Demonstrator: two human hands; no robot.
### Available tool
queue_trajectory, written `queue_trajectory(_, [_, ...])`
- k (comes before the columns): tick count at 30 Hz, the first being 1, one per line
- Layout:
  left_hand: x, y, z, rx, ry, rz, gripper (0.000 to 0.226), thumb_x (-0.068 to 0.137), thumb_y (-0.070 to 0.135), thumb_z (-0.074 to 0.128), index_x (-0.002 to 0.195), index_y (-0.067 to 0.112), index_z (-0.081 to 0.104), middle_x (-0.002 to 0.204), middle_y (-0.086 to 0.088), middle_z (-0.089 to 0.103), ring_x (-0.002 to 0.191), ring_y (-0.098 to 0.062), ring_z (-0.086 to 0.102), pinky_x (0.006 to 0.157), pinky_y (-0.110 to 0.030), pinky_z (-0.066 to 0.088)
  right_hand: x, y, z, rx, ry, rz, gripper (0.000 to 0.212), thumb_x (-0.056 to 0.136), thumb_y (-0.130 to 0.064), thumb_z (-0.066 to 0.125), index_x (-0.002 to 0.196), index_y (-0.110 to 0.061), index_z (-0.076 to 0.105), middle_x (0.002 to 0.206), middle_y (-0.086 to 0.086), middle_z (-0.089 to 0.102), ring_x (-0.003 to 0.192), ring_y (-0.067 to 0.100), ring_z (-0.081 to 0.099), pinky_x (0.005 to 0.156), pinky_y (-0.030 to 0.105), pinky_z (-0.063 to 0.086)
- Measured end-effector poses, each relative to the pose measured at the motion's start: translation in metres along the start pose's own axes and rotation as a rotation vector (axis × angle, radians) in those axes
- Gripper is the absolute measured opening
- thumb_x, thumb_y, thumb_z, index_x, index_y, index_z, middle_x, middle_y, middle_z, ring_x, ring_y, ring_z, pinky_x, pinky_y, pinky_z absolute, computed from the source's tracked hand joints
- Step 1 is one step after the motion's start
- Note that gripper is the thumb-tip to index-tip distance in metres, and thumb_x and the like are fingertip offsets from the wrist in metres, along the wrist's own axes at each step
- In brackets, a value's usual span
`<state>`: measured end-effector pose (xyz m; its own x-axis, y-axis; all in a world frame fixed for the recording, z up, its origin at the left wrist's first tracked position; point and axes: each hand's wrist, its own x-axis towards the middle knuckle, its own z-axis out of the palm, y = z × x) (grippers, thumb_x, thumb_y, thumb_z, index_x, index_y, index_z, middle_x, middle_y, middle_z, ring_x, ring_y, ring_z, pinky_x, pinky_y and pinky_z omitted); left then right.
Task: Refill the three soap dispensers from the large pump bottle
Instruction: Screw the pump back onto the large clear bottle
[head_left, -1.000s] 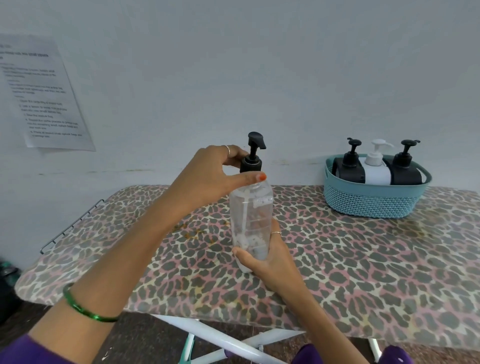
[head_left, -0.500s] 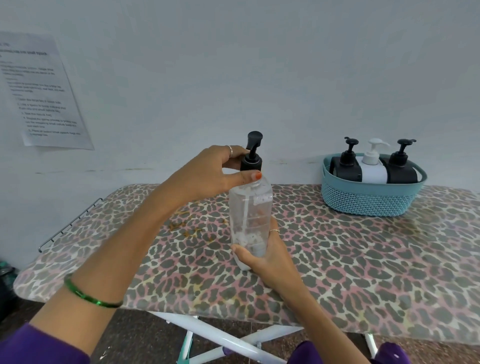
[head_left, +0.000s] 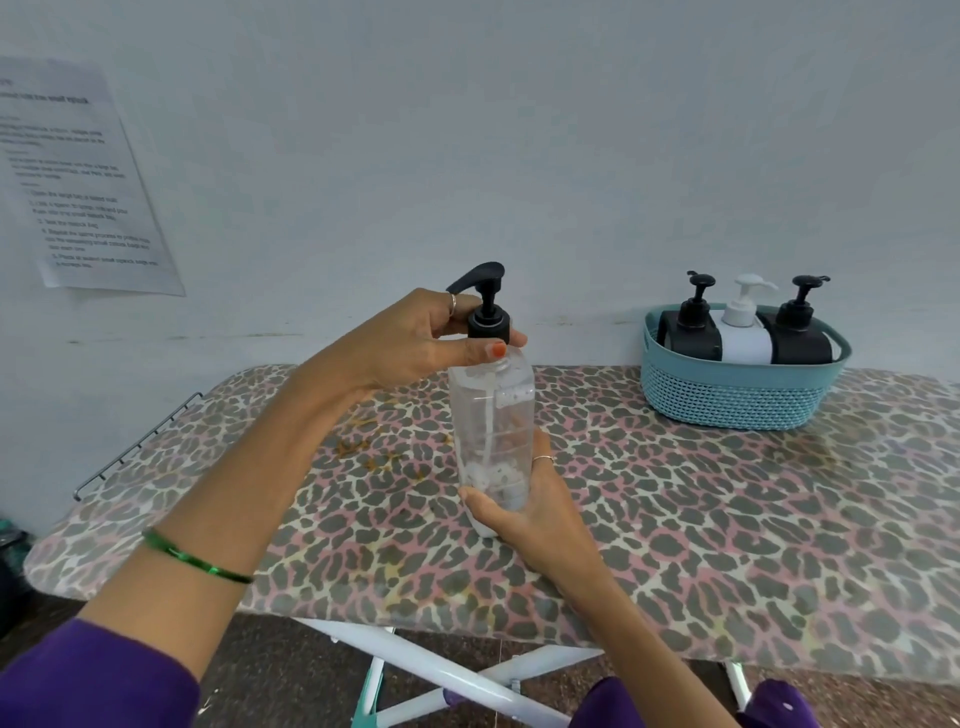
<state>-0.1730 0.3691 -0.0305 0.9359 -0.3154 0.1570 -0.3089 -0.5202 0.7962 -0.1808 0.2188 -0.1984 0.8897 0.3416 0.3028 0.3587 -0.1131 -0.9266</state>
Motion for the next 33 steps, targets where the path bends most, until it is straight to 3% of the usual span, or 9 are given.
queue_trajectory(4, [0.001,-0.006,0.007,-0.134,0.038,0.023,0.026,0.086,0.012,0.064,0.111,0.01,0.065,0.11,0.006,0.072,0.109,-0.004,0.064,0.086,-0.014,0.049,0.0,0.002,0.0,0.019,0.012,-0.007,0.069,0.074,-0.044,0.076,0.117,-0.062,0.026,0.11,-0.032,0.056,0.101,-0.015,0.056,0.077,-0.001,0.041])
queue_trajectory(9, [-0.003,-0.016,0.025,-0.228,0.213,0.116,0.031,0.079,0.023,0.066,0.107,0.009,0.065,0.103,0.003,0.075,0.104,-0.008,0.067,0.084,-0.016,0.049,0.001,0.002,0.0,0.02,0.014,-0.018,0.068,0.074,-0.042,0.076,0.115,-0.066,0.028,0.108,-0.032,0.058,0.1,-0.011,0.059,0.076,0.001,0.043])
queue_trajectory(14, [0.003,-0.016,0.037,-0.302,0.436,0.139,0.035,0.063,0.029,0.081,0.085,0.016,0.056,0.084,0.0,0.077,0.083,-0.013,0.073,0.073,-0.022,0.054,0.001,0.002,0.0,0.023,0.015,-0.026,0.065,0.076,-0.039,0.076,0.118,-0.058,0.03,0.108,-0.028,0.059,0.098,-0.011,0.059,0.075,0.001,0.043])
queue_trajectory(20, [0.007,-0.013,0.044,-0.211,0.524,0.102,0.048,0.058,0.045,0.083,0.076,0.018,0.047,0.068,0.002,0.073,0.062,-0.014,0.066,0.064,-0.026,0.054,-0.001,0.004,0.0,0.029,0.027,-0.025,0.063,0.077,-0.037,0.076,0.118,-0.054,0.032,0.104,-0.033,0.058,0.096,-0.013,0.059,0.074,0.0,0.042])
queue_trajectory(27, [0.0,-0.019,0.047,-0.226,0.533,0.104,0.031,0.074,0.027,0.082,0.087,0.015,0.057,0.094,0.001,0.076,0.093,-0.011,0.071,0.087,-0.033,0.054,0.001,0.003,0.0,0.008,0.014,-0.026,0.064,0.075,-0.039,0.076,0.117,-0.057,0.03,0.104,-0.038,0.057,0.097,-0.014,0.058,0.074,0.0,0.042])
queue_trajectory(33, [-0.008,-0.016,0.045,-0.247,0.422,0.085,0.033,0.075,0.043,0.071,0.1,0.022,0.067,0.108,0.004,0.073,0.109,-0.008,0.064,0.102,-0.037,0.046,0.0,0.003,0.001,0.007,0.025,-0.023,0.066,0.076,-0.042,0.076,0.116,-0.064,0.028,0.108,-0.034,0.057,0.1,-0.013,0.058,0.076,0.0,0.042])
